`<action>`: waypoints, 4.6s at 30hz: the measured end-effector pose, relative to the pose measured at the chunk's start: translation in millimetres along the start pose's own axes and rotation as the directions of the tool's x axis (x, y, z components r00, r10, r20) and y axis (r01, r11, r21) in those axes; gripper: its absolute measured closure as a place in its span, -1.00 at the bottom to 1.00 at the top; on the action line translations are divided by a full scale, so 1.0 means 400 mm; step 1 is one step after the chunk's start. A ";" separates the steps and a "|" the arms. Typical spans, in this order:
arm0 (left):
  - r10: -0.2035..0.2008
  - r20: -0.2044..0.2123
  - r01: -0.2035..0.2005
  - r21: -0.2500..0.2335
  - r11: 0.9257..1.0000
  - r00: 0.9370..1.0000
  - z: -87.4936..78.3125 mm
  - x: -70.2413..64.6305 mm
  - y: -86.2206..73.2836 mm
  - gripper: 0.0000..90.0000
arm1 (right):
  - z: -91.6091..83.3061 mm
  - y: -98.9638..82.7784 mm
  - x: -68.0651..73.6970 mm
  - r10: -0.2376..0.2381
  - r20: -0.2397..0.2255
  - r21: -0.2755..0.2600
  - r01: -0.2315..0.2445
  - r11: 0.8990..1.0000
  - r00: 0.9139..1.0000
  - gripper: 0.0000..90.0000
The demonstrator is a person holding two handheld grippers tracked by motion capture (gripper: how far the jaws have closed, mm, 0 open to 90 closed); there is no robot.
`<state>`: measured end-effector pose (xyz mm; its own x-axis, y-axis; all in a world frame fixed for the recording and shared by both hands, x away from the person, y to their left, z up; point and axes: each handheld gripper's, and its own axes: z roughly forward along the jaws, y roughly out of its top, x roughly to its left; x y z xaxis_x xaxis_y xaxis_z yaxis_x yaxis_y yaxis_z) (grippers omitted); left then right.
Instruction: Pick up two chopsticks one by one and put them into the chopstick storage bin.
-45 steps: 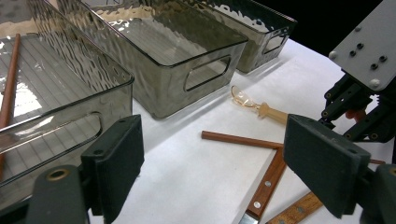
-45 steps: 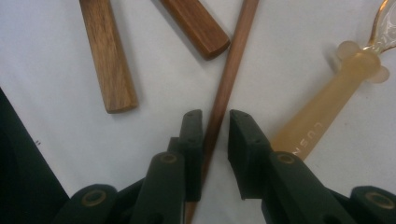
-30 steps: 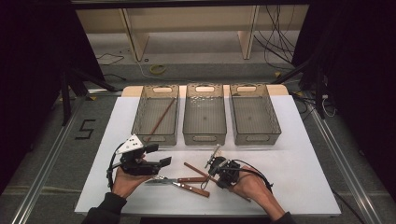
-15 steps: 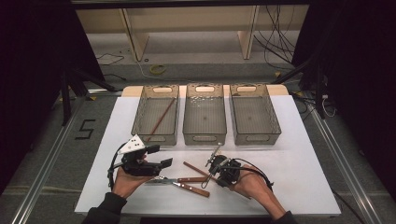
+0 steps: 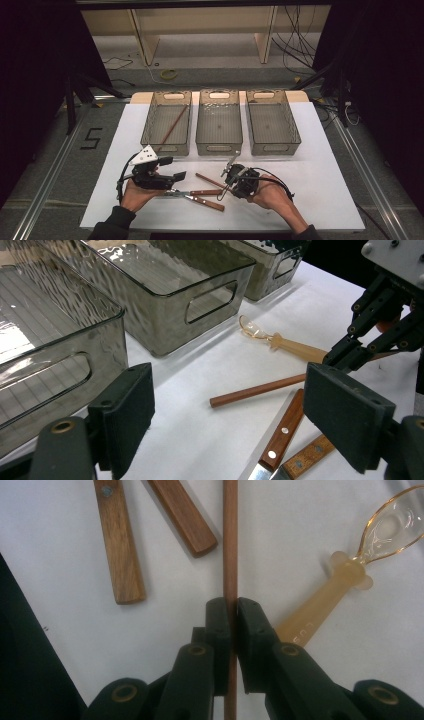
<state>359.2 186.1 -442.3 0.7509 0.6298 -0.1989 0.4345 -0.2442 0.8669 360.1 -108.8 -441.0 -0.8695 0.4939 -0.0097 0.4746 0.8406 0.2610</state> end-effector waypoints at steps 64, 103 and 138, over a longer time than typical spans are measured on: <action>0.499 0.404 -0.632 0.341 0.695 0.767 0.113 -0.132 0.036 0.70 | -0.098 0.016 0.082 -0.258 -0.056 -0.132 0.249 0.959 0.964 0.88; 0.160 0.015 -0.156 0.339 0.928 0.987 0.050 0.004 0.084 0.84 | -0.168 -0.053 -0.017 0.184 -0.039 -0.542 -0.175 0.822 0.982 -0.35; -0.075 -0.226 0.127 0.223 0.967 0.971 -0.011 0.233 0.193 0.84 | -0.096 -0.129 -0.032 0.269 -0.090 -0.544 -0.274 0.794 0.959 -0.41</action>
<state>460.4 229.4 -392.0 0.5843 0.7966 -0.1551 0.6261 -0.3208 0.7107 341.7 -167.0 -417.3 -0.7187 0.6794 0.1480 0.5400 0.4112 0.7344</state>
